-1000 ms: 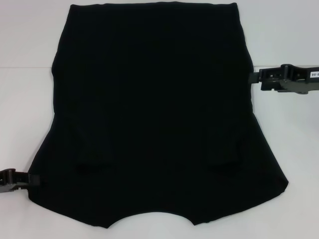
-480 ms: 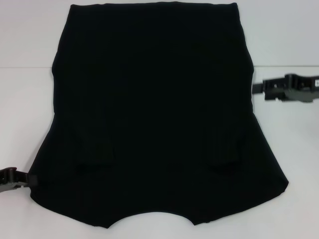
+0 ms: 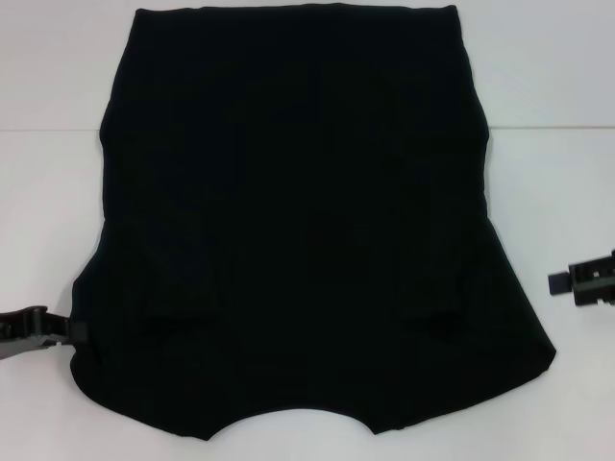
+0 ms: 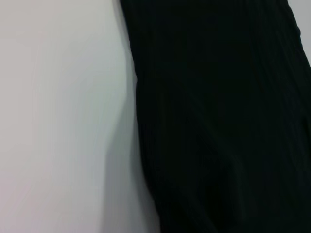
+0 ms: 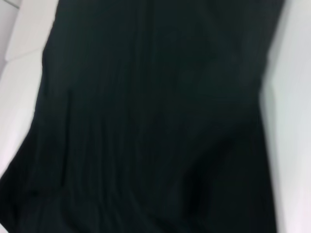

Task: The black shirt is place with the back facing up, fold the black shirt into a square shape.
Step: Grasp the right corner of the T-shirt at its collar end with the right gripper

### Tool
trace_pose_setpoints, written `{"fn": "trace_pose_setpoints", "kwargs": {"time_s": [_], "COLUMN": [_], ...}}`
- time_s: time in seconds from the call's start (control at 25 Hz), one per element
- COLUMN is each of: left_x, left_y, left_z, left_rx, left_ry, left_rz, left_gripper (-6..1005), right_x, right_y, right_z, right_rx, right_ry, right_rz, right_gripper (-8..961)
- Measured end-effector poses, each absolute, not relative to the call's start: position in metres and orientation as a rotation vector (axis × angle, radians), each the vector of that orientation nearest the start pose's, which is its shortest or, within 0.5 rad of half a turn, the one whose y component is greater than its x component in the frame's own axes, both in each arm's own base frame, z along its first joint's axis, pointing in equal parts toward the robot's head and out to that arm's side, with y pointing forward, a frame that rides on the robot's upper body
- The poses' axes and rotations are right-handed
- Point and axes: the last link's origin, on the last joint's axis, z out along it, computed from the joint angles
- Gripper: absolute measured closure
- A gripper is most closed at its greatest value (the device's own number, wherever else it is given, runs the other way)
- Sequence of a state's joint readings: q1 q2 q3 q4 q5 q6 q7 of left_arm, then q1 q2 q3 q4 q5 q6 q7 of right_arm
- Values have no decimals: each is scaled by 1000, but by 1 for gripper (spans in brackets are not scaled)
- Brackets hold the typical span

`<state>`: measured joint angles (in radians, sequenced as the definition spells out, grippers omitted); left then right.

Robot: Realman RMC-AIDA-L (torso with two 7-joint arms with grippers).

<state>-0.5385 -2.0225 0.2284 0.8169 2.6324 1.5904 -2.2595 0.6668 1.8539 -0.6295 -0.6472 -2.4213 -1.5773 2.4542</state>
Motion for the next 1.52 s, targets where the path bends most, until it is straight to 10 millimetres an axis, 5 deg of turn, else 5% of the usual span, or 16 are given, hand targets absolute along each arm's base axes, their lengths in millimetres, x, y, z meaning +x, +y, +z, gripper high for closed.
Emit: {"fn": "trace_pose_setpoints", "kwargs": {"time_s": [0.52, 1.52], "left_x": [-351, -352], "left_y": [315, 314], "left_z": [66, 66], "left_rx": [-2038, -2031], "left_ry": [-1874, -1881], "left_rz": [-366, -371], "left_gripper": [966, 967], "right_x": [316, 303], "right_y": [350, 358], "right_z": [55, 24], "right_rx": [-2228, -2272], "right_ry": [1890, 1833], "right_rz": [57, -3], "right_gripper": [340, 341]}}
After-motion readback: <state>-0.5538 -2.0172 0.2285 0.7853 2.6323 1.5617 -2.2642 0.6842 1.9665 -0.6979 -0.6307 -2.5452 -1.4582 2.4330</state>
